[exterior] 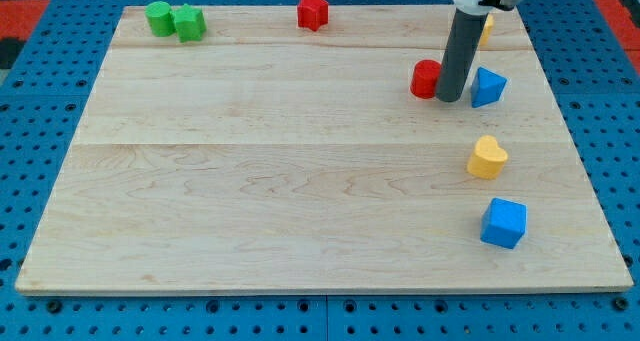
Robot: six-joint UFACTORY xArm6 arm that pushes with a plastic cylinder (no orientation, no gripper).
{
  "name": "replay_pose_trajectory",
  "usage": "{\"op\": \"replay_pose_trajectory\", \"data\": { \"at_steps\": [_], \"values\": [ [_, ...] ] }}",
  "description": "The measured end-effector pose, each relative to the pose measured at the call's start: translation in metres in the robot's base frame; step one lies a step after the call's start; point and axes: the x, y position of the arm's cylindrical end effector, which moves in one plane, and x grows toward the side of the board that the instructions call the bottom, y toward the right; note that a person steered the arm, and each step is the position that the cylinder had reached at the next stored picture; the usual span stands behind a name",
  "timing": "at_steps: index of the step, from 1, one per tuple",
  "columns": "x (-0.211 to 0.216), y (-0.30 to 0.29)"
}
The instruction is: Slide the red circle closer to the red star
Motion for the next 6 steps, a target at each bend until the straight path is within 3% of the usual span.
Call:
{"op": "replay_pose_trajectory", "data": {
  "at_steps": [3, 6],
  "values": [
    [-0.042, -0.028],
    [-0.080, -0.119]
  ]
}}
